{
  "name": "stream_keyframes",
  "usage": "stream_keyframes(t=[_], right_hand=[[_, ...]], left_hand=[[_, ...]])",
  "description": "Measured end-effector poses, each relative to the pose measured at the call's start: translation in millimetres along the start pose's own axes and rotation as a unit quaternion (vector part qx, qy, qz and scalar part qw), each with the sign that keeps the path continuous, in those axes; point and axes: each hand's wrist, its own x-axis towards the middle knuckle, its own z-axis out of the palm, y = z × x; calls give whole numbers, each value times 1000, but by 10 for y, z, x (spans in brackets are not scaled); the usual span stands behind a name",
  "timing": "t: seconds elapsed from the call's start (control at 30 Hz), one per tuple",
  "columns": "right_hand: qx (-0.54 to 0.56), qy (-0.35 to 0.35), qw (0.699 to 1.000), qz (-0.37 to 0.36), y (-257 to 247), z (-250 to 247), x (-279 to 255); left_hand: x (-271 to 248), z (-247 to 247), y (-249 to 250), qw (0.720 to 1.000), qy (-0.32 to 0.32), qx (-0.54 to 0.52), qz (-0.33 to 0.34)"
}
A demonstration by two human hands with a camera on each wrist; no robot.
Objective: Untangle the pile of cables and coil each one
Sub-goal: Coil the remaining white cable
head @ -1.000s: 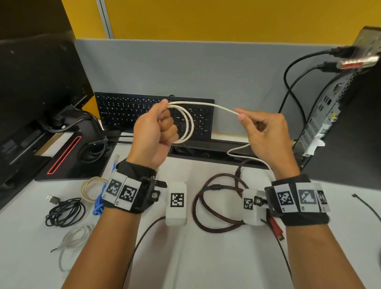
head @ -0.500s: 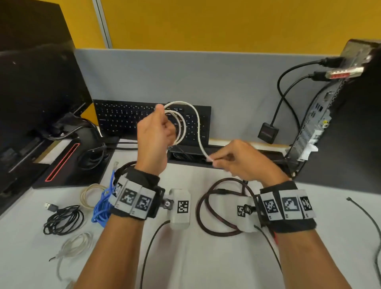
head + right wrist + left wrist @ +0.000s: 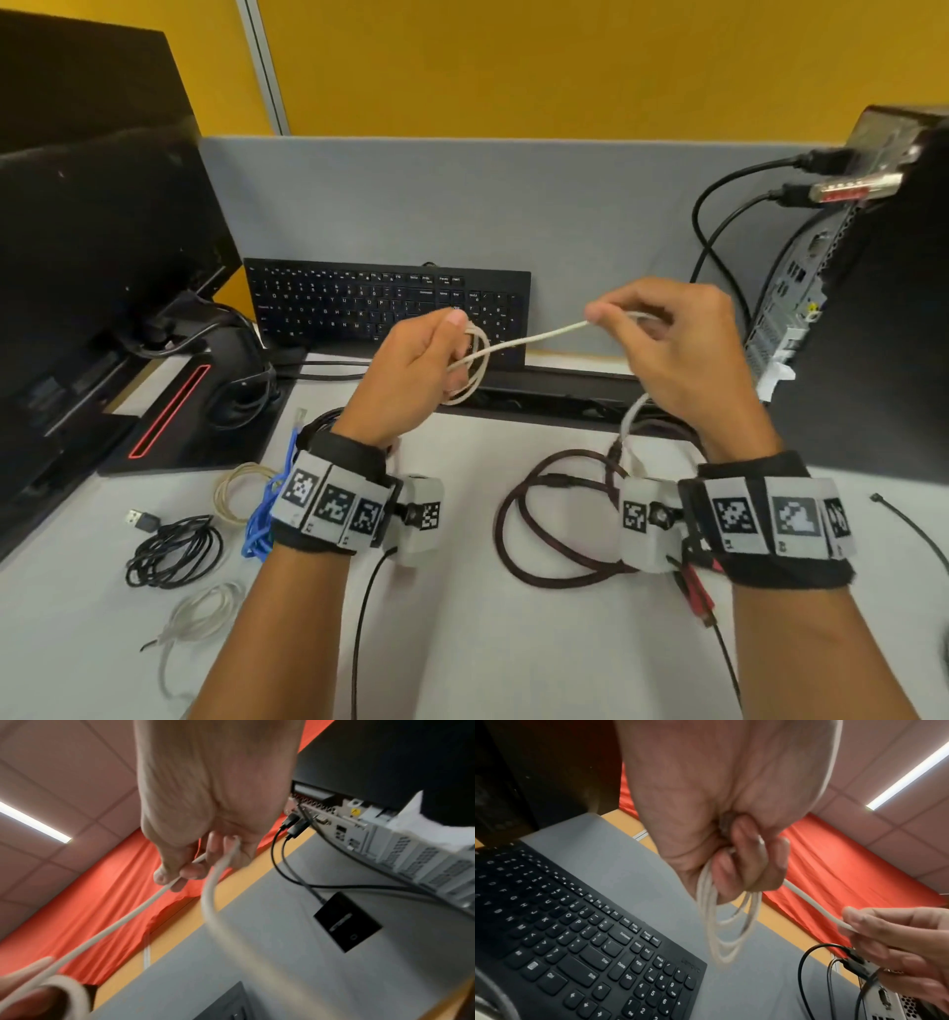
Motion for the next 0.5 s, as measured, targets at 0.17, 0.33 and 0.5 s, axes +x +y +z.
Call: stream_keyframes(t=[0.17, 0.33, 0.5], right_hand=[[1, 102, 995, -6, 89, -19, -9], [24, 90, 996, 11, 237, -42, -15], [-66, -33, 997, 17, 364, 4, -35]], left_hand=[[-40, -19, 20, 996, -80, -26, -30], [-49, -233, 42, 982, -71, -160, -71], [-4, -420, -41, 911, 122, -374, -121]])
